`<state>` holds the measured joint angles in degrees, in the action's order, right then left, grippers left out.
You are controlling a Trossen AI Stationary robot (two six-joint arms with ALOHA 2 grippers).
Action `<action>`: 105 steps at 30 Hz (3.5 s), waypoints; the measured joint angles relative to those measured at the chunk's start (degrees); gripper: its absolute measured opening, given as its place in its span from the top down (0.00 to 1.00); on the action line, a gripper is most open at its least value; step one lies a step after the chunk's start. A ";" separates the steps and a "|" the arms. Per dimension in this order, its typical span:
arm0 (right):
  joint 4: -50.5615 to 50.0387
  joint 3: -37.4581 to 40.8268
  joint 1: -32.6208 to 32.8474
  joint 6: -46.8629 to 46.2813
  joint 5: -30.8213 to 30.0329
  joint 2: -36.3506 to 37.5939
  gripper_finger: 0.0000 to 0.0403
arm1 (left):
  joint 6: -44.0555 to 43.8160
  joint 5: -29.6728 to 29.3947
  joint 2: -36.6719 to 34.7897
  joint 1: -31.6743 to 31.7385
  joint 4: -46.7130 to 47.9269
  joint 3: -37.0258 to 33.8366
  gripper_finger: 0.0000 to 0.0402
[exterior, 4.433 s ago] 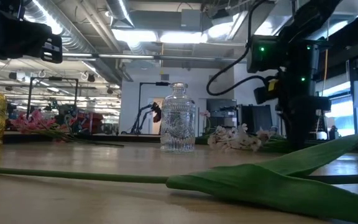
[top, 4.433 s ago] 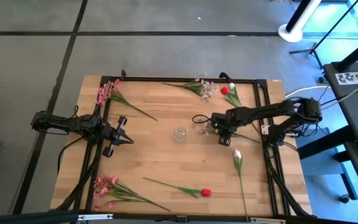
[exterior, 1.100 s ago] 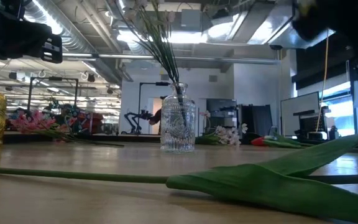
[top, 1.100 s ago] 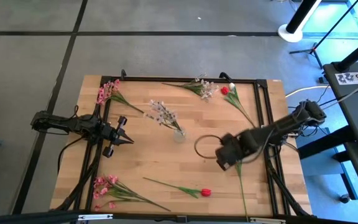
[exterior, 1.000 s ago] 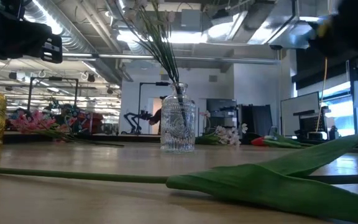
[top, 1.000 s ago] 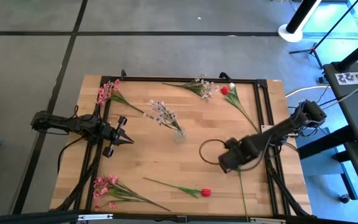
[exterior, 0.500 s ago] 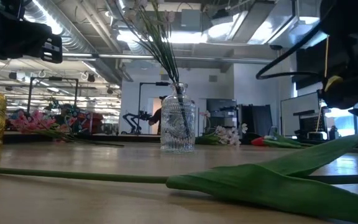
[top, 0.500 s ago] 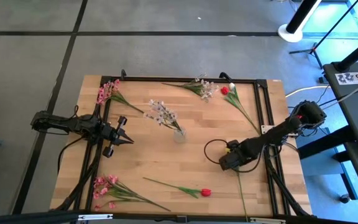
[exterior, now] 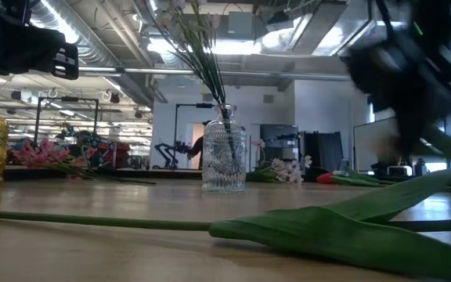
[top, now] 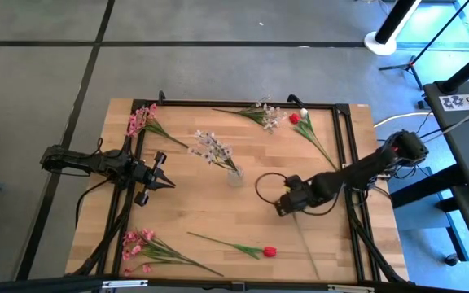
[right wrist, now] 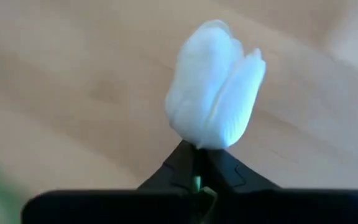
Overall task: Sort flowers into vase by color
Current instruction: Put the bottom white tulip into the transparent vase, then put the white tulip into the transparent vase
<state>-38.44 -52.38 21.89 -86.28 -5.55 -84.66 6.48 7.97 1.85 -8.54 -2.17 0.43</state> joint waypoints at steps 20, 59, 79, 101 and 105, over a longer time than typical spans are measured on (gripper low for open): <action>25.64 -39.75 -5.85 79.07 -47.37 2.11 0.98 | 0.00 0.04 0.02 -0.02 0.00 0.02 0.95; 32.35 -27.35 -9.93 68.72 -36.44 -3.11 0.97 | -24.43 0.29 -0.03 -0.02 -61.70 0.04 0.95; 9.77 -30.27 -12.28 56.97 -16.41 -6.73 0.59 | -17.10 -18.41 19.27 0.02 -18.86 24.30 0.99; -48.61 -32.70 -32.78 41.72 -16.94 -0.55 0.49 | -24.78 -30.85 30.09 0.00 24.33 46.05 0.99; -42.01 -24.46 -42.18 48.88 -14.74 -1.82 0.53 | -31.89 -30.83 30.92 0.00 26.36 46.05 0.99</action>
<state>-80.44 -76.84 -20.29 -37.40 -20.29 -86.47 -25.40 -22.86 32.77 -8.54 24.18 46.48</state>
